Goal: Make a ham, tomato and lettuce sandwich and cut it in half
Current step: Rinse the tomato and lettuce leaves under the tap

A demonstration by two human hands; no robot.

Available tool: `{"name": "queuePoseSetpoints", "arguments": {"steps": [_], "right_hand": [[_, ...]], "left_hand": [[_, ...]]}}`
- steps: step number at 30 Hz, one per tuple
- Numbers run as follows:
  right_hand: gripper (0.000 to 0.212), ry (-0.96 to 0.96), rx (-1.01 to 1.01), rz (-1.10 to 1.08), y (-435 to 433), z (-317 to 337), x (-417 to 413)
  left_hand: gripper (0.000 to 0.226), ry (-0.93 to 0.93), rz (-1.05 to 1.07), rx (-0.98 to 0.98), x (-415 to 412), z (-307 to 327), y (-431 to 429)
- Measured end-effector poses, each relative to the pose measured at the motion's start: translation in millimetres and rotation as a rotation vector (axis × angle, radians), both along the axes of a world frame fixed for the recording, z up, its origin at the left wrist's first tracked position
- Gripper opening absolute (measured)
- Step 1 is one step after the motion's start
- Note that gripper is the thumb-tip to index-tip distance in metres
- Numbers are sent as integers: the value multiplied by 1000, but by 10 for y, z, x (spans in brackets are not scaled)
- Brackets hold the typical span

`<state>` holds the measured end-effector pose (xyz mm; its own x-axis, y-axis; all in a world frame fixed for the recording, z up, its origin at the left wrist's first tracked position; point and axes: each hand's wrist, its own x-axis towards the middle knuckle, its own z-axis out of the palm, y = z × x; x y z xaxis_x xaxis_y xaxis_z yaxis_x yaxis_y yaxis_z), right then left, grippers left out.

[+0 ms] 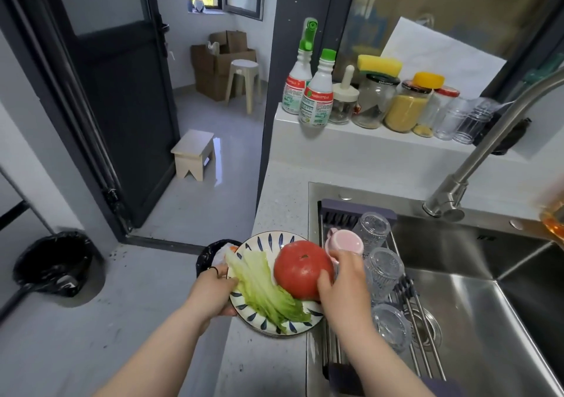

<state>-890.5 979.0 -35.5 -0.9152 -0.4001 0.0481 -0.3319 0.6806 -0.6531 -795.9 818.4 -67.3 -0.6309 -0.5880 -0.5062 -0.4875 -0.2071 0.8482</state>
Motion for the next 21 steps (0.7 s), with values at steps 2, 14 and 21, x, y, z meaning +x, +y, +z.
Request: {"name": "queuePoseSetpoints", "arguments": {"steps": [2,14,21], "right_hand": [[40,-134,99,-26,108,-23,-103],[48,-417,86,108,105,-214,-231],[34,-359,-75,307,-346,74,-33]], "left_hand": [[22,-6,-1,-3,-5,13,11],[29,31,176,-35,157,153,265],[23,98,416,-2,765,337,127]]}}
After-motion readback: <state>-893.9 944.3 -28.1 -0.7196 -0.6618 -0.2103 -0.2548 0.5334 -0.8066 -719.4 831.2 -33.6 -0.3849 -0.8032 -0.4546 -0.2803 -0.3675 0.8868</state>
